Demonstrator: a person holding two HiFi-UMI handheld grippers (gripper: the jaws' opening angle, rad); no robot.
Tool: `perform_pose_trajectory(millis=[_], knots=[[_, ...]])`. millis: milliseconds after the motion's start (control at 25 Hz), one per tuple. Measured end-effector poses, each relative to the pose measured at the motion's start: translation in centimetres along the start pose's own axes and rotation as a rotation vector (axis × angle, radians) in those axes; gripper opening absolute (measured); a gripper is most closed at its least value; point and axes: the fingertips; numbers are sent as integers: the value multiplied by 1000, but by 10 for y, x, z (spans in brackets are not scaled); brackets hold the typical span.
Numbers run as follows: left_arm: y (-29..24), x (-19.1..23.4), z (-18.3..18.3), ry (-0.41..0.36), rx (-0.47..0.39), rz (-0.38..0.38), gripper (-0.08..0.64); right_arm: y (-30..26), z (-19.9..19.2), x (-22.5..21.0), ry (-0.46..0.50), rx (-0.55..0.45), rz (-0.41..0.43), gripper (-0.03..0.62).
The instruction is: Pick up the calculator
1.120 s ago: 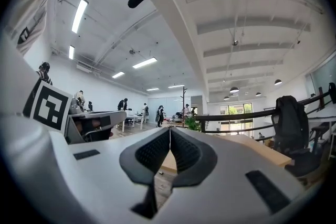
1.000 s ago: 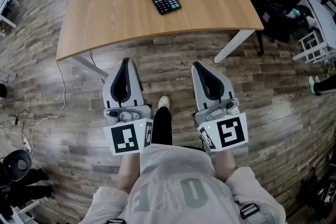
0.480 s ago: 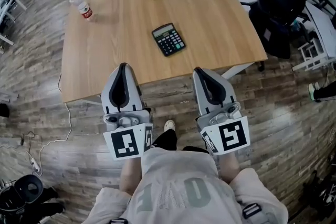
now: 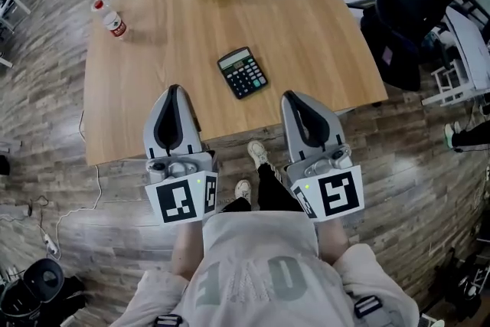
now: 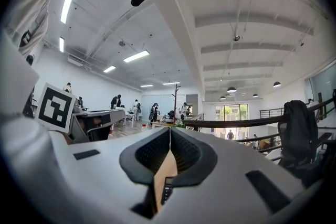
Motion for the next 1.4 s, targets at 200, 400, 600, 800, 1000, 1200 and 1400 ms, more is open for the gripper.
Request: perform_pose_trajectory(millis=[200,400,600,800,1000,1200,1400], knots=[[-33,3,-6,-12,-3,26,9,-35,-7,-22,-9,-12,35,20],[-84,-4,-19,-27,-1,43,9,-73,-12,-60,-20,-38,73,20],[-135,-13,-20,-50,-15,70,9,-111,-17,-99,-44,-52,121,20],[-169,-10,-17,-56,-27,117,9,-140,-23,-121,-79,-50,175,20],[-188,-4,-20,-54,-23,143,9,-161,-28,-131,-92,-49,206,20],[-207,-2,-17,-56,-17,106,9,-175,-26,-136,-103,-39,203,20],[-222,8,-31,-23,63,45,12,-183,-31,-136,-132,-13,193,20]])
Point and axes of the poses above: the fingertips, and each gripper's own axes: y backward along the fingers, x to its left, z out of its top, and after that the axes turned 6 degrees about y, right-handed
